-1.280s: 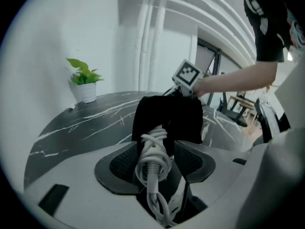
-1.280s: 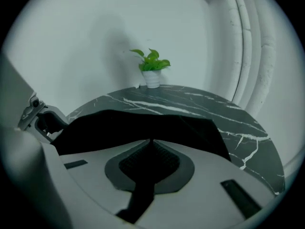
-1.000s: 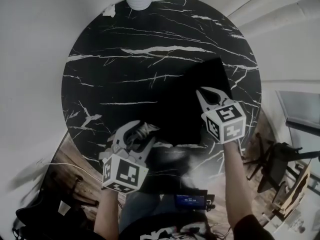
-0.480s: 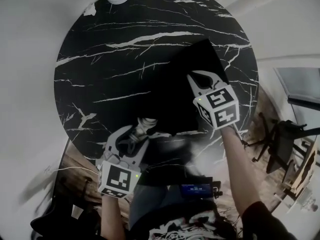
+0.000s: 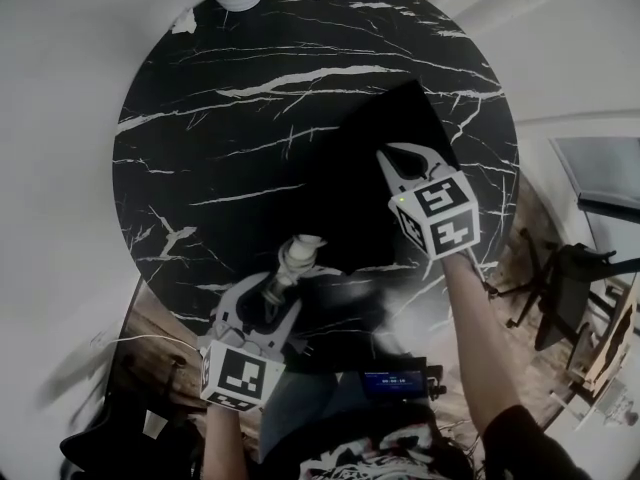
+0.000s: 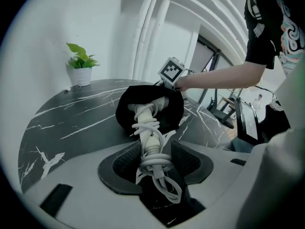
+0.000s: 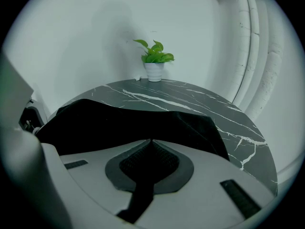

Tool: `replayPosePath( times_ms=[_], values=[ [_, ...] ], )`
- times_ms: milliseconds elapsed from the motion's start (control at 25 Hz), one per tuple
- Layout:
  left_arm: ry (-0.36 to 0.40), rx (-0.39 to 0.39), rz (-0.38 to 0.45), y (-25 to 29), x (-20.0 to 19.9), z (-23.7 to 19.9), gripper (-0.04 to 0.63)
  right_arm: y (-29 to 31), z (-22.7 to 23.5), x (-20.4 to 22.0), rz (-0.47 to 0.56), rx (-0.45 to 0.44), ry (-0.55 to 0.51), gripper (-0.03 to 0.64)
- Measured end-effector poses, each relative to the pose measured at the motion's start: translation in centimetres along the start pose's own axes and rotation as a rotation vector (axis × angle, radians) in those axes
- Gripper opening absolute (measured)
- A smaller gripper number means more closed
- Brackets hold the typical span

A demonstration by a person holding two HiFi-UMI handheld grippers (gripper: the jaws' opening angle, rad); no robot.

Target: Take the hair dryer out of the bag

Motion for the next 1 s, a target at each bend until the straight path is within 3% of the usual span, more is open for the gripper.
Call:
replayPosePath(
  times_ms=[600, 1000],
  values=[
    [-0.098, 0.006, -0.035, -1.8, 4.0, 1.4, 0.209, 0.0, 0.2, -0.1, -0.001, -0.009, 0.018, 0.021],
    [-0.097, 0.013, -0.044, -2.8, 6.0, 2.0, 0.209, 0.0, 0.2, 0.0, -0.001, -0.002, 0.031, 0.021]
  ],
)
Point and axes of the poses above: the fingertips, and each gripper's own axes: y forward along the fingers, z to its right, x out of its underside, the point moved 1 cm from there along -y, backward along the fingers, and after that the axes turned 12 degrees about -z, right-handed, at the moved point
